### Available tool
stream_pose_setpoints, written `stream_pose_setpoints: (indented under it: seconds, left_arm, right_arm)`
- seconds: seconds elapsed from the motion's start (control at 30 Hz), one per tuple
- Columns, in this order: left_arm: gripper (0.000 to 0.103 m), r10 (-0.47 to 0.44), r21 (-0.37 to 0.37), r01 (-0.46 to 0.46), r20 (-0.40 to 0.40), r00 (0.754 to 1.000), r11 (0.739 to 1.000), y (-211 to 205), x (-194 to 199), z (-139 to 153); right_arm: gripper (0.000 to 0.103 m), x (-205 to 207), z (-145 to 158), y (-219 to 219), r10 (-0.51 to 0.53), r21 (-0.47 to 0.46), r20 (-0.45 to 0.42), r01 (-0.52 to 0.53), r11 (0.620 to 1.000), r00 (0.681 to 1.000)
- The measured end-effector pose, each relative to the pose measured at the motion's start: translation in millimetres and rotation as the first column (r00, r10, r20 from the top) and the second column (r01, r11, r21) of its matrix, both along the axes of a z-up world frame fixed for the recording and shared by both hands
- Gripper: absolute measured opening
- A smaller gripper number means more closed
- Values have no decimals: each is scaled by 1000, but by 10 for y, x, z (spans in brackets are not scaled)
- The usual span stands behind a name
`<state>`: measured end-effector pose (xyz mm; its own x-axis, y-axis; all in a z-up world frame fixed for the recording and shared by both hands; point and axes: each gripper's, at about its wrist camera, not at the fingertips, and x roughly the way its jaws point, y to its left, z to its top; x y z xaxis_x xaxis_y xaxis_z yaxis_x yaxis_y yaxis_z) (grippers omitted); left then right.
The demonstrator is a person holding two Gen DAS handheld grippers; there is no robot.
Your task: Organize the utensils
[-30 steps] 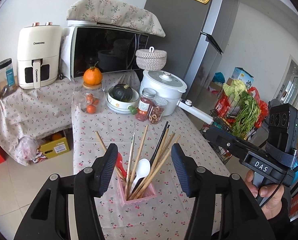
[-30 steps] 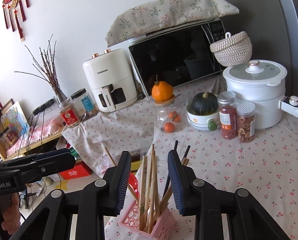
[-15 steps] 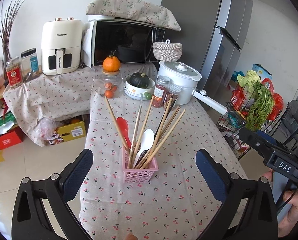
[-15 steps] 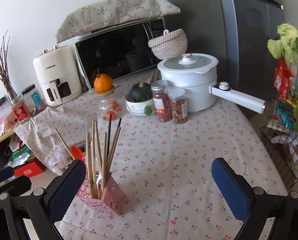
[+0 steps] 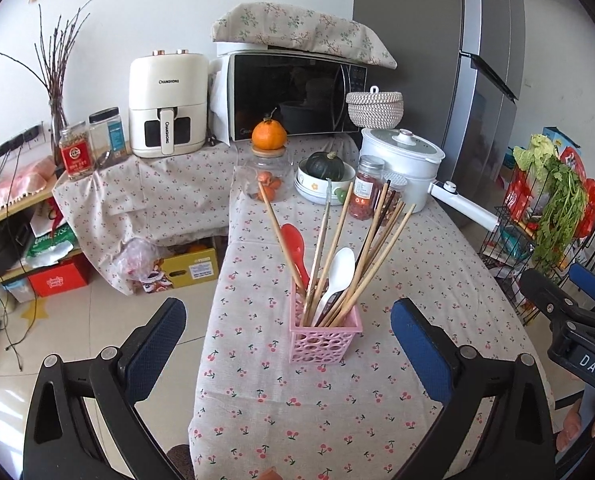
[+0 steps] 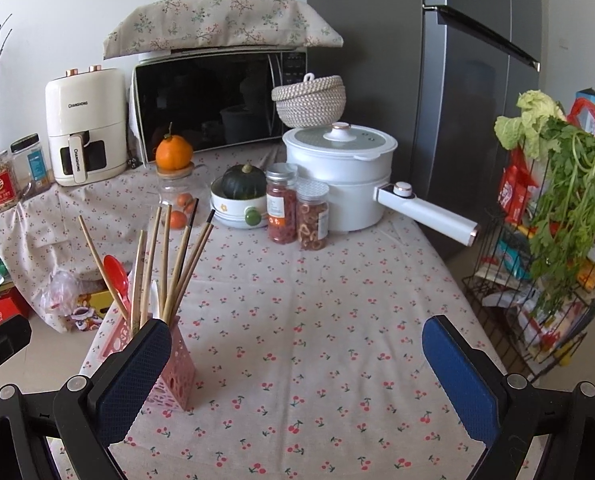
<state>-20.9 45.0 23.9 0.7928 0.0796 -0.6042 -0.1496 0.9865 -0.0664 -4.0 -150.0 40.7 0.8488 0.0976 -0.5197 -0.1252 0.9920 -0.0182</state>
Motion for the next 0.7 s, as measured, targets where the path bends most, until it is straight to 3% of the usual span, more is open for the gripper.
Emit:
stream_pose_setpoints:
  seconds: [0.3,0.7]
  left_arm:
    - [103,-17,20,18,-23,1000,1000,-92,51,-96]
    - [103,-39,27,39,-35,999,999,-175,74,-142]
  right_arm:
    - [103,96,-193,-15,-21,-19,-56,20,1000,998]
    - [103,96,-193,-83,-32,-1,-62,32,999,998]
